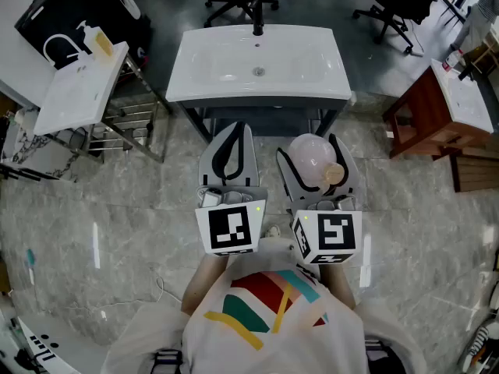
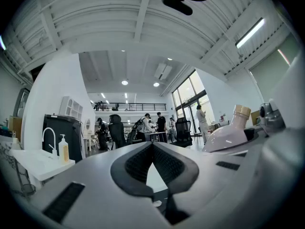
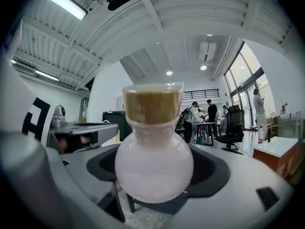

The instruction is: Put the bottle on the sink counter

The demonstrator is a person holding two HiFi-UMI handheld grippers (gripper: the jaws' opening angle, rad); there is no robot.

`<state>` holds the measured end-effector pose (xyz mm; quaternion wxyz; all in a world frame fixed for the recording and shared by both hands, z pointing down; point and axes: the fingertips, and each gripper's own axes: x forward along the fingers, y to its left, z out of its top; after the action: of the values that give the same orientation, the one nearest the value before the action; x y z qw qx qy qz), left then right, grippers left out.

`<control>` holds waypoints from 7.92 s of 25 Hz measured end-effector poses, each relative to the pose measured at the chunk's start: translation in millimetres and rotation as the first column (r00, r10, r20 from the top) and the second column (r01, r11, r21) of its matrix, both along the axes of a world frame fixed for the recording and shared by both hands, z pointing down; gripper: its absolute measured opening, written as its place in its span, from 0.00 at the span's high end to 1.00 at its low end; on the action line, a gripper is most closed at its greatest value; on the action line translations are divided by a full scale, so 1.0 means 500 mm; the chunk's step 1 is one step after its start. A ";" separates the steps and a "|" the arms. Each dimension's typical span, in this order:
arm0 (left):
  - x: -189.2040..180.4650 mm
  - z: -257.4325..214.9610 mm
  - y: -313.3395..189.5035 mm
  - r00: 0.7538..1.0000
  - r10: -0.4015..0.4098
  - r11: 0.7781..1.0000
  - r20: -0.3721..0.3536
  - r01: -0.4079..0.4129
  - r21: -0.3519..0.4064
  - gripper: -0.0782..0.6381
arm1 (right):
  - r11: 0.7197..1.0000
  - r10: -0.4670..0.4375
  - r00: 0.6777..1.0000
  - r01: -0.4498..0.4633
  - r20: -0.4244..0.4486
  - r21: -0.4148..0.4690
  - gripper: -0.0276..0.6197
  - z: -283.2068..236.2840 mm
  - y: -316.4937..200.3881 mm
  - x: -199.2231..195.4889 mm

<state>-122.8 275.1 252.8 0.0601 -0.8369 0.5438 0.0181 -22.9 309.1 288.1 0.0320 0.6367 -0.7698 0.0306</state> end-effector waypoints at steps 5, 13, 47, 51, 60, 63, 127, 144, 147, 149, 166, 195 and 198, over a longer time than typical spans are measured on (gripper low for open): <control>0.003 0.001 -0.007 1.000 -0.002 1.000 0.005 0.002 -0.001 0.87 | 1.000 -0.006 1.000 0.006 -0.007 0.008 0.35 -0.005 -0.004 0.004; 0.010 0.016 -0.015 1.000 -0.013 1.000 0.004 0.013 -0.015 0.87 | 0.999 -0.042 0.999 0.042 -0.025 0.009 0.35 0.004 -0.008 0.002; -0.003 0.024 -0.196 0.996 -0.084 0.996 -0.032 0.084 0.009 0.87 | 0.995 -0.063 0.995 0.067 -0.072 0.068 0.35 -0.003 -0.184 0.039; 0.001 0.025 -0.255 0.996 -0.079 0.997 -0.030 0.080 0.009 0.87 | 0.994 -0.068 0.994 0.075 -0.085 0.080 0.35 -0.008 -0.239 0.035; 0.018 0.028 -0.438 0.999 -0.040 0.999 -0.025 0.039 -0.022 0.87 | 0.997 -0.052 0.994 0.058 -0.094 0.059 0.35 -0.011 -0.415 0.034; 0.019 0.015 -0.516 0.999 -0.024 1.000 -0.026 0.024 -0.015 0.87 | 0.997 -0.043 0.994 0.049 -0.097 0.056 0.35 -0.025 -0.490 0.027; 0.220 0.046 -1.029 0.999 0.041 0.992 0.021 -0.039 -0.118 0.87 | 0.995 -0.035 0.995 0.027 -0.091 -0.094 0.35 0.051 -1.097 0.244; 0.330 0.146 -1.019 0.985 0.118 0.976 0.125 -0.091 -0.199 0.87 | 0.957 0.041 0.984 -0.088 -0.172 -0.275 0.35 0.246 -1.186 0.489; 0.332 0.174 -1.019 0.990 0.095 0.969 0.101 -0.068 -0.239 0.87 | 0.945 0.046 0.987 -0.093 -0.155 -0.314 0.35 0.296 -1.204 0.514; 0.334 0.189 -1.020 0.990 0.089 0.966 0.112 -0.058 -0.252 0.87 | 0.935 0.047 0.987 -0.098 -0.155 -0.341 0.35 0.328 -1.214 0.529; 0.349 0.253 -1.018 0.982 0.083 0.948 0.170 -0.024 -0.318 0.87 | 0.858 0.031 0.991 -0.093 -0.131 -0.504 0.35 0.506 -1.236 0.573; 0.375 0.301 -0.998 0.959 0.152 0.927 0.240 -0.054 -0.372 0.87 | 0.786 0.028 0.986 -0.124 -0.166 -0.606 0.35 0.595 -1.230 0.588; 0.375 0.296 -1.000 0.961 0.145 0.930 0.237 -0.050 -0.363 0.87 | 0.781 0.027 0.987 -0.121 -0.161 -0.612 0.35 0.596 -1.229 0.589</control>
<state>64.5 -224.8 401.0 -0.0217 -0.8552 0.4829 -0.1869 271.8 -305.6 586.2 0.2932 0.6211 -0.6870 0.2372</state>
